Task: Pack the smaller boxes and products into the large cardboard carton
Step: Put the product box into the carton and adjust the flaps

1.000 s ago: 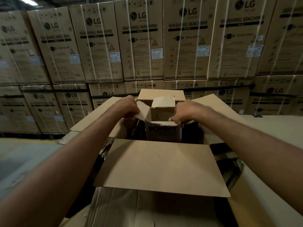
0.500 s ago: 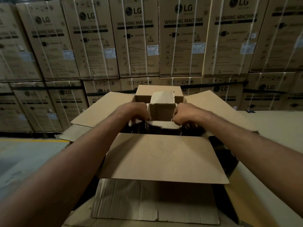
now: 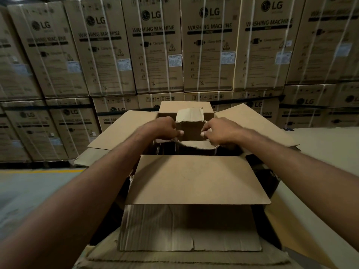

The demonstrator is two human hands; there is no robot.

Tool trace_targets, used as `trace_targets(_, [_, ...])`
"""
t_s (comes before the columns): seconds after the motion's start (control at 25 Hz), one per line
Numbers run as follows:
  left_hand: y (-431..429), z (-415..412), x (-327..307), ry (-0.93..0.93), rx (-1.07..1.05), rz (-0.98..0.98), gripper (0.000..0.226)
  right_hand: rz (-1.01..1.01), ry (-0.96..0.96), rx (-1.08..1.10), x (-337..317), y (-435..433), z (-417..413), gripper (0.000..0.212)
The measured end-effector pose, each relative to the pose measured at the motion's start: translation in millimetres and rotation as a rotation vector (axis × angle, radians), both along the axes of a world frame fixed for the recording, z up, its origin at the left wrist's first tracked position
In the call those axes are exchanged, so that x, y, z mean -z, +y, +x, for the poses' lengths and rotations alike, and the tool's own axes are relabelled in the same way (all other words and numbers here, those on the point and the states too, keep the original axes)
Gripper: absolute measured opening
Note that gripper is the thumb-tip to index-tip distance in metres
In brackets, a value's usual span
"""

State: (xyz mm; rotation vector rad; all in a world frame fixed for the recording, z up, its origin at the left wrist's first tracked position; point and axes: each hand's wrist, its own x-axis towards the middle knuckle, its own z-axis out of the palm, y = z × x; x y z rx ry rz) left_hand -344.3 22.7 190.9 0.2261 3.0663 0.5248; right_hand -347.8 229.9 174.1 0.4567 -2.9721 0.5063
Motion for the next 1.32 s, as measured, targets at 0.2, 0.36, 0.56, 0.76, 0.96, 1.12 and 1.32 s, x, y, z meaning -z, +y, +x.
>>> trace_targets(0.2, [-8,15,-1,0.04,0.061,0.046,0.049,-0.166,-0.009,-0.021,-5,-1,17,0.038])
trace_targets(0.36, [-5,34,0,-0.043,0.119,0.042,0.057,-0.137,-0.083,-0.052,-2,4,35,0.032])
trace_targets(0.56, [-4,57,4,-0.022,0.083,0.086,0.06,-0.125,-0.006,-0.056,2,10,57,0.038])
trace_targets(0.76, [4,95,4,0.292,-0.017,0.16,0.044,-0.193,0.173,-0.019,-1,21,81,0.038])
trace_targets(0.96, [17,149,28,0.53,-0.141,0.06,0.043,-0.232,0.423,-0.017,10,29,124,0.03])
trace_targets(1.12, [19,182,54,0.589,-0.184,0.03,0.043,-0.208,0.41,-0.032,30,32,156,0.032])
trace_targets(1.32, [13,209,82,0.387,-0.093,-0.112,0.068,0.085,0.293,-0.09,55,33,185,0.058])
